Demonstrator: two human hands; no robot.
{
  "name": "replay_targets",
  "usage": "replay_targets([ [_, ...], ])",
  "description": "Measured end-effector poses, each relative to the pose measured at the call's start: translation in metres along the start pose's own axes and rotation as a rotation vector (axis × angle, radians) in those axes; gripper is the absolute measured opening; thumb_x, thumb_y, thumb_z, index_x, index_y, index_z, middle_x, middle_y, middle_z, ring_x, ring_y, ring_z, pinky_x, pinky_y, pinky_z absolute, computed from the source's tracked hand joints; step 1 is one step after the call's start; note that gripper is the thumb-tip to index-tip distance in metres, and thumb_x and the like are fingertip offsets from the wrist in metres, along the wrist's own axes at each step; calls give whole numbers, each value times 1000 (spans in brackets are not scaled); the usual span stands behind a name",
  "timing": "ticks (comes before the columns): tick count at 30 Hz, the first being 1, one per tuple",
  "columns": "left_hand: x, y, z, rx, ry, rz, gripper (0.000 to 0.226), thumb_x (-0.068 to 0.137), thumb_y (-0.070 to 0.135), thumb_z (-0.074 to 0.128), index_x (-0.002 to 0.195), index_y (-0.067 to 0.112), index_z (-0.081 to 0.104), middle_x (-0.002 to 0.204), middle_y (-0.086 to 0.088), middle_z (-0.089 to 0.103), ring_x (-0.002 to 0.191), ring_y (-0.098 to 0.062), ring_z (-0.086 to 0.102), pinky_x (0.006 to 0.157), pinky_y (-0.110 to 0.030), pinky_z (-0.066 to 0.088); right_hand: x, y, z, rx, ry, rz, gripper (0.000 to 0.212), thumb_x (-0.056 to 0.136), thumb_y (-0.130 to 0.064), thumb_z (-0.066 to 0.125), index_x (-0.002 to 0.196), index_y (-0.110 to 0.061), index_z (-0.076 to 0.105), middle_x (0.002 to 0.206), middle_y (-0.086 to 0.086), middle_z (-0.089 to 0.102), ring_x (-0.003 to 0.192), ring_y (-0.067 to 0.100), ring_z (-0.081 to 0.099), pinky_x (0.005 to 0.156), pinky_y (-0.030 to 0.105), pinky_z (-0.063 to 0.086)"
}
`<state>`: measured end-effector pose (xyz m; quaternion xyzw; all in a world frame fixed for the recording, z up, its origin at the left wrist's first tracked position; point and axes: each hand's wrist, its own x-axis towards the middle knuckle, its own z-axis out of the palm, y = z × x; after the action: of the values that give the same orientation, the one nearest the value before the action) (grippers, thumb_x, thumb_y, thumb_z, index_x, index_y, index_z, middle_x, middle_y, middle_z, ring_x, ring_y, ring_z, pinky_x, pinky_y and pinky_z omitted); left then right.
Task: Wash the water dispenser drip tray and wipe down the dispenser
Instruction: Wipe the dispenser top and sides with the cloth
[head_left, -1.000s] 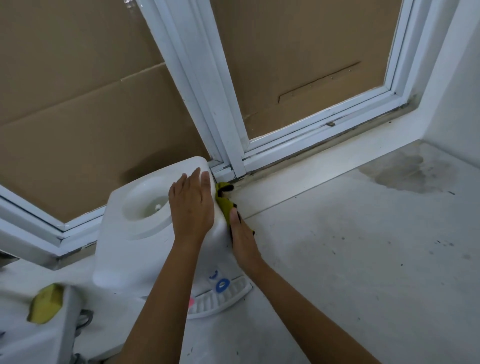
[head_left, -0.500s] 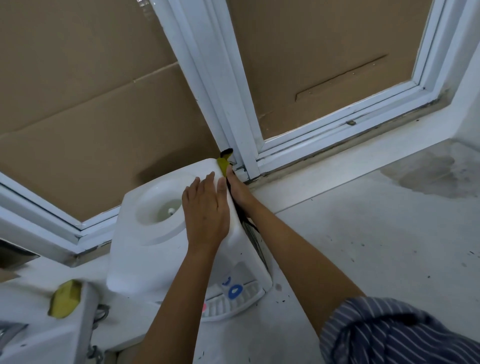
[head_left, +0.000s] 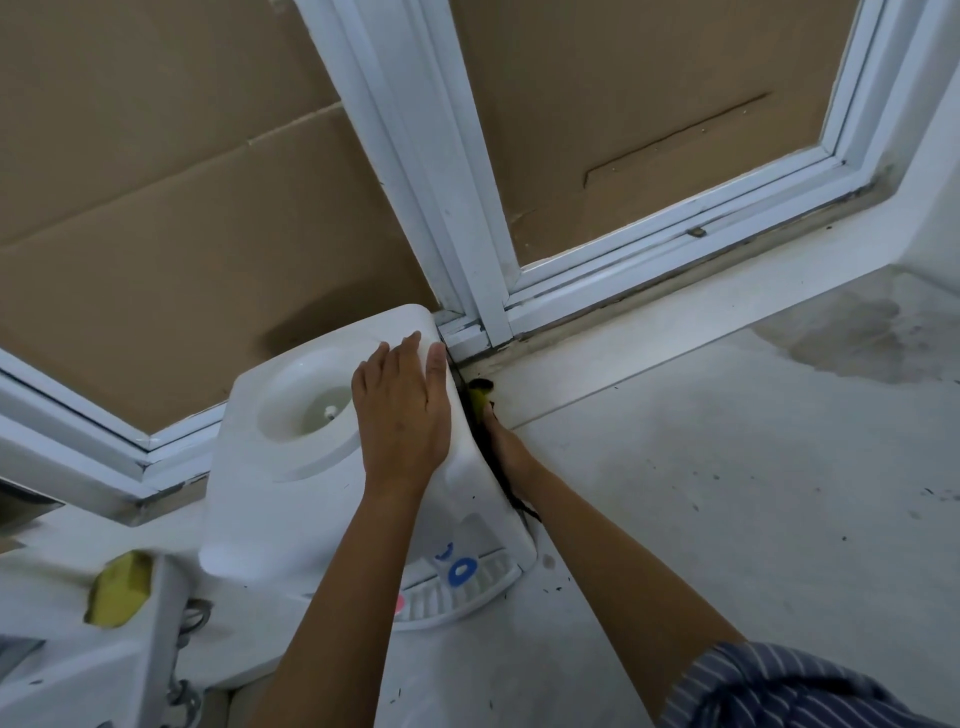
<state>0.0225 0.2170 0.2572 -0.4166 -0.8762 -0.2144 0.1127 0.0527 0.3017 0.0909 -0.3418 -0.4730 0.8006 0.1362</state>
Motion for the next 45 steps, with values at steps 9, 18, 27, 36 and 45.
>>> replay_targets([
  [9, 1, -1, 0, 37, 24, 27, 86, 88, 60, -4, 136, 14, 50, 141, -9, 52, 135, -26, 41, 118, -44, 23, -84, 9, 9, 53, 107, -123, 66, 93, -71, 26, 147, -35, 37, 139, -10, 48, 123, 10, 47, 117, 39, 28],
  [18, 0, 0, 0, 19, 40, 46, 80, 91, 54, -1, 125, 11, 57, 130, -10, 60, 127, -28, 48, 115, -44, 28, -145, 2, 80, 62, 409, -565, 68, 86, -78, 30, 145, -44, 29, 151, -10, 38, 140, 9, 34, 117, 34, 27],
  [27, 2, -2, -3, 117, 2, 72, 86, 84, 53, -9, 132, 15, 52, 135, -6, 56, 132, -27, 42, 116, -40, 22, -98, 51, 77, 184, 723, -525, 31, 94, -68, 32, 103, -49, 55, 102, 9, 62, 98, 29, 60, 90, 54, 49],
  [36, 4, -2, -2, 90, -28, 39, 68, 90, 51, 9, 131, 16, 51, 140, -7, 51, 133, -26, 41, 119, -40, 16, -63, 96, 13, 184, 510, 58, 45, 105, -35, 29, 143, -13, 43, 133, 10, 54, 114, 28, 54, 101, 37, 42],
  [45, 6, -3, 0, 132, -13, 66, 66, 92, 50, 9, 126, 16, 53, 131, -8, 55, 123, -26, 47, 115, -43, 26, -74, 109, 25, 335, 645, -23, 36, 104, -37, 36, 129, -21, 57, 119, 4, 62, 102, 22, 56, 94, 35, 46],
])
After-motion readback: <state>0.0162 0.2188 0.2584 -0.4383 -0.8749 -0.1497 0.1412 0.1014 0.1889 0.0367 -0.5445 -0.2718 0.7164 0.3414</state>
